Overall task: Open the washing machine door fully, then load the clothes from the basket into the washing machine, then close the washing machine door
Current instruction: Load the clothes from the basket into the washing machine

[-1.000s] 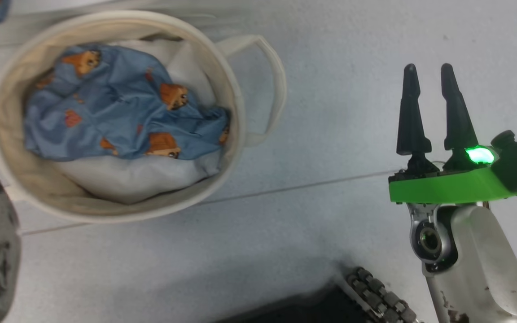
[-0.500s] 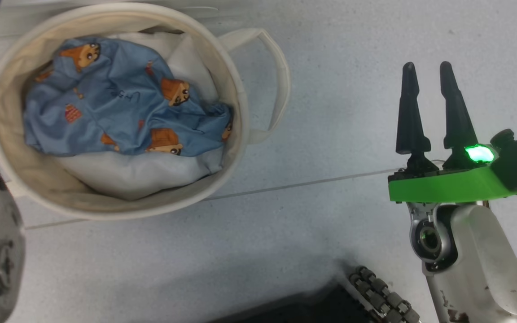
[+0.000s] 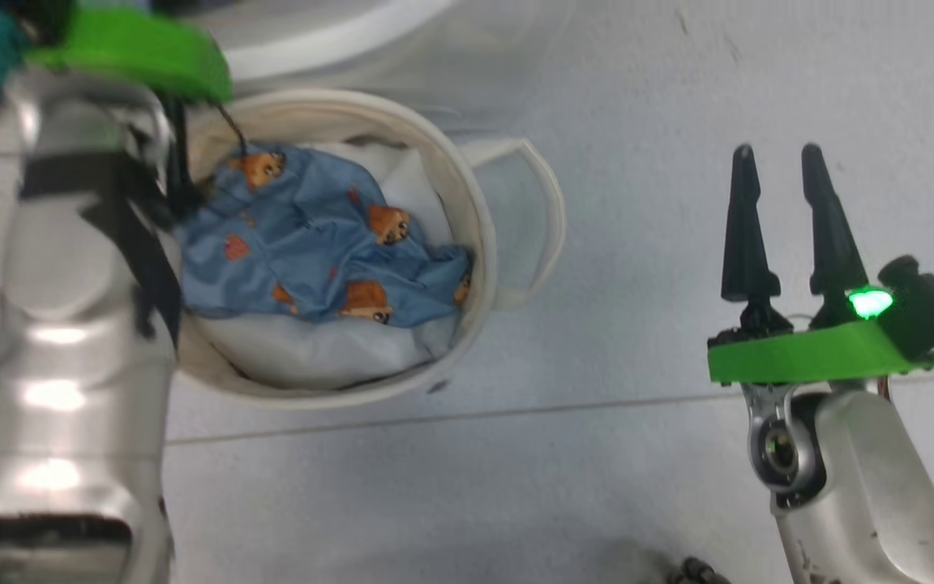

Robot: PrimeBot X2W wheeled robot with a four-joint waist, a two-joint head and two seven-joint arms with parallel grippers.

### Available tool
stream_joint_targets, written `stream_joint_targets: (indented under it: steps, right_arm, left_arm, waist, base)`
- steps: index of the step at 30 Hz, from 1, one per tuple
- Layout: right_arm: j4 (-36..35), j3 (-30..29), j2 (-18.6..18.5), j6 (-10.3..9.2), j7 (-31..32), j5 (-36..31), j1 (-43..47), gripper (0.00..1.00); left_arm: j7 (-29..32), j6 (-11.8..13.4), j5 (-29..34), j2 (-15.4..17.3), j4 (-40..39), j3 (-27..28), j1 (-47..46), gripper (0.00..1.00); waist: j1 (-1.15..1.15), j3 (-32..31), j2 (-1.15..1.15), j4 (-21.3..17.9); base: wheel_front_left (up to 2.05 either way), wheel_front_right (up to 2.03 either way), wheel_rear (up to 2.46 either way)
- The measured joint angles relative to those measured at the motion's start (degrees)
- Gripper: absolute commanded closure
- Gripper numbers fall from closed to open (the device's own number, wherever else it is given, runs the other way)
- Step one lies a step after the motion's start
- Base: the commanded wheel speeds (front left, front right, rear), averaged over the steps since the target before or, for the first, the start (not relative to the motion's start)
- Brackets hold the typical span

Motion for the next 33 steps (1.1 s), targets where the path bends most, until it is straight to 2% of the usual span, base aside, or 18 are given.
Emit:
stream_joint_targets:
  steps: [11,20,25,28,33]
  right_arm:
    - [2.25,-1.86,0.00,0.00,0.00,-1.92,7.50,0.00]
    - [3.58,-2.55,0.01,0.00,0.00,-1.90,14.28,0.00]
    - [3.92,-3.43,0.02,0.00,0.00,-1.87,16.78,0.00]
    - [4.30,-3.20,0.03,0.00,0.00,-1.81,18.29,0.00]
    - [4.48,-2.33,0.04,0.00,0.00,-1.64,19.22,0.00]
  left_arm:
    - [0.05,-0.32,-0.04,-1.70,-1.40,-4.59,17.93,0.00]
    - [0.05,1.68,-2.88,-1.67,-3.10,-9.29,32.89,0.00]
    - [0.07,1.97,-5.56,-1.62,-4.01,-10.78,38.01,0.00]
    - [0.07,3.12,-4.67,-1.59,-6.38,-11.41,40.72,0.00]
    - [0.07,3.52,-5.02,-1.54,-10.85,-11.61,44.85,0.00]
  waist:
    - [0.00,-12.19,0.00,4.80]
    - [-0.01,-22.24,0.00,7.07]
    - [-0.01,-26.19,0.00,7.94]
    - [-0.01,-28.02,0.00,8.35]
    - [-0.01,-30.26,0.00,8.31]
  base:
    - [0.00,0.00,0.00]
    - [0.00,0.00,0.00]
    - [0.00,0.00,0.00]
    - [0.00,0.00,0.00]
    - [0.00,0.00,0.00]
